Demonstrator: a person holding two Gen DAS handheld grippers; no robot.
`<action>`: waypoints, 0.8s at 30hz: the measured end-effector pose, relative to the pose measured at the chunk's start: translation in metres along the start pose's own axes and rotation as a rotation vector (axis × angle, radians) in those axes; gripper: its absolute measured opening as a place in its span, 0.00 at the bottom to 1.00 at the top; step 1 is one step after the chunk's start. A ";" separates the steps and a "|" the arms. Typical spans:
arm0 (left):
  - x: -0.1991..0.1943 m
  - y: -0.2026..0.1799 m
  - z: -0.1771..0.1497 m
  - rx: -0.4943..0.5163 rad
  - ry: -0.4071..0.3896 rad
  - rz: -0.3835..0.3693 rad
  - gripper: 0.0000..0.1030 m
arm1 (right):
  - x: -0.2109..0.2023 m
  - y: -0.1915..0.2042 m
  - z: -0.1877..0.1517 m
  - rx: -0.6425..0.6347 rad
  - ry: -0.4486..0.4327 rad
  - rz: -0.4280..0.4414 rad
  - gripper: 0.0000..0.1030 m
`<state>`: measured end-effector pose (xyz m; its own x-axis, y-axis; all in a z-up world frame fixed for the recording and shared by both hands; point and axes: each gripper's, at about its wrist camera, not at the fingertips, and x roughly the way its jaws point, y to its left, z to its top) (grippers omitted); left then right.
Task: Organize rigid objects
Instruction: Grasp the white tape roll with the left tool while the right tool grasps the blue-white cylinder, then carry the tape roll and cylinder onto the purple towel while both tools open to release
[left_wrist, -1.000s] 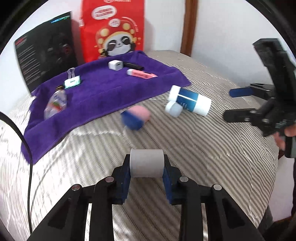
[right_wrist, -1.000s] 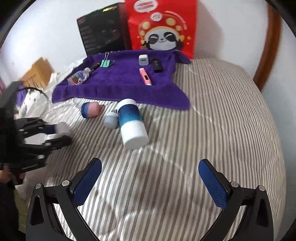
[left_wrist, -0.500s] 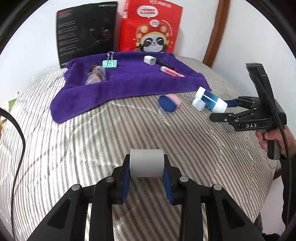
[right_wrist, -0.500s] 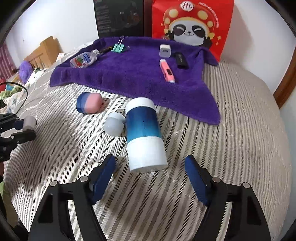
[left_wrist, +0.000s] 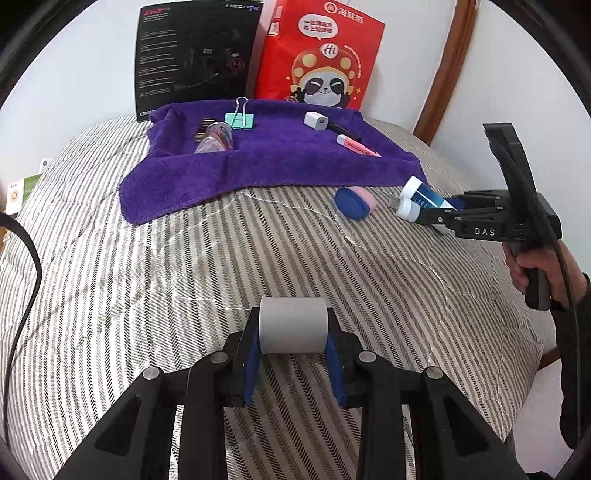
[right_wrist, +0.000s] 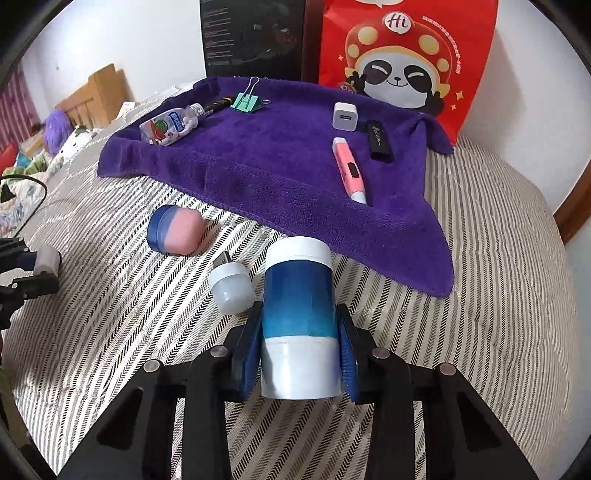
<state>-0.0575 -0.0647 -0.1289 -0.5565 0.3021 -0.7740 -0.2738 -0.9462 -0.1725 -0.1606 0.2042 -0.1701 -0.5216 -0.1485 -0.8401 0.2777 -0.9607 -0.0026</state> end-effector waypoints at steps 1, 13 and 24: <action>0.000 0.001 0.000 -0.006 -0.001 -0.002 0.29 | 0.000 -0.002 0.000 0.013 0.003 0.008 0.35; -0.001 0.009 0.011 -0.035 -0.003 -0.007 0.29 | -0.015 -0.004 -0.011 0.077 0.011 0.043 0.35; 0.002 0.008 0.068 0.002 -0.013 -0.015 0.29 | -0.040 -0.019 0.009 0.089 -0.039 0.070 0.35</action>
<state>-0.1140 -0.0637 -0.0902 -0.5624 0.3180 -0.7633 -0.2839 -0.9412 -0.1829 -0.1525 0.2259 -0.1316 -0.5348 -0.2228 -0.8150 0.2425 -0.9645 0.1046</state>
